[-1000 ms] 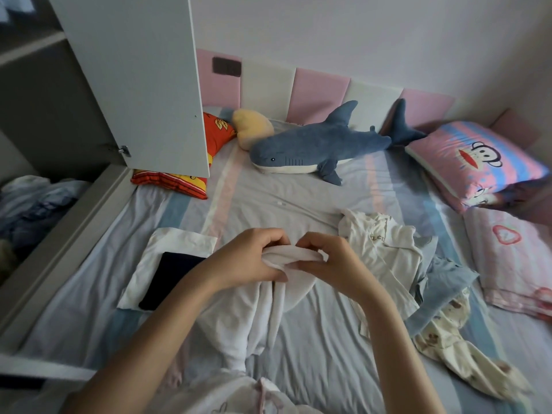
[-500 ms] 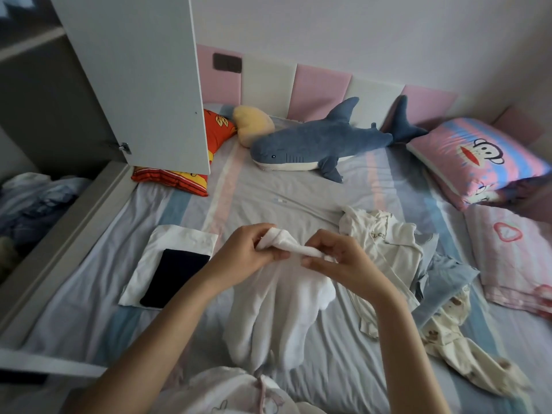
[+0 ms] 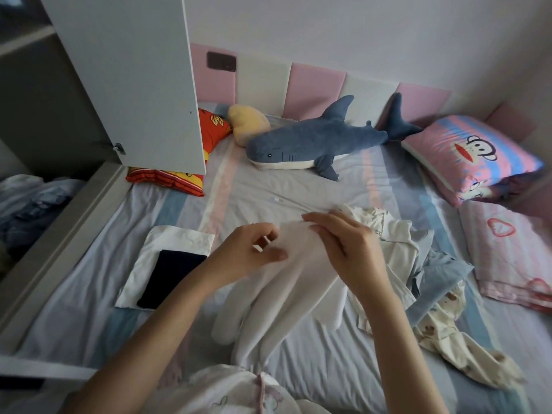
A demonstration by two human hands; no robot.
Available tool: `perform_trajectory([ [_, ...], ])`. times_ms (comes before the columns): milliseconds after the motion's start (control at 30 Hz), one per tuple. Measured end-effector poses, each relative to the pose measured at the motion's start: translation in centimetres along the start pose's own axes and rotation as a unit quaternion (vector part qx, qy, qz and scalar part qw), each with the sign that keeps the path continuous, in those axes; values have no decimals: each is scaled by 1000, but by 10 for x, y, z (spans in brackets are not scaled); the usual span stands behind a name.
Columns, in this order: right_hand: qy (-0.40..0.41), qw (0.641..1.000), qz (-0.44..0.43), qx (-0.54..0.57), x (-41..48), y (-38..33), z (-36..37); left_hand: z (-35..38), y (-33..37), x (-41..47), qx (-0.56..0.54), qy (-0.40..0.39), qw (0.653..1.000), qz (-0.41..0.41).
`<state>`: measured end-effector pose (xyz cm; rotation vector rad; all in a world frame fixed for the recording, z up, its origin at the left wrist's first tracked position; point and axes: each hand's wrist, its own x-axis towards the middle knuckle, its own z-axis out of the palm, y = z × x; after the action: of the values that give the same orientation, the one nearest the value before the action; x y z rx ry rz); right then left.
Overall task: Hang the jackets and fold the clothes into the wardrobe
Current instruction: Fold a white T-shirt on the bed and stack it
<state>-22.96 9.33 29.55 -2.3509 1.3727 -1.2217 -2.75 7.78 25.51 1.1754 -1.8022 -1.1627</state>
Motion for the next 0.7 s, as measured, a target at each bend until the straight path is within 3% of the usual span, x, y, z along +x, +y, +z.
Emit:
perform_trajectory([
  [200,152,988,13,1,10,7,-25,-2,-65,-15,7,-106,988,-112],
  [300,183,982,32,19,11,10,-31,10,-76,-21,52,-128,981,-139],
  [367,177,984,27,23,12,8,-31,25,-76,-18,83,-128,979,-136],
  [567,171,983,6,60,9,1,-33,59,-68,1,38,-94,992,-73],
  [701,207,976,48,51,4,9,-45,56,-80,14,174,-104,978,-52],
])
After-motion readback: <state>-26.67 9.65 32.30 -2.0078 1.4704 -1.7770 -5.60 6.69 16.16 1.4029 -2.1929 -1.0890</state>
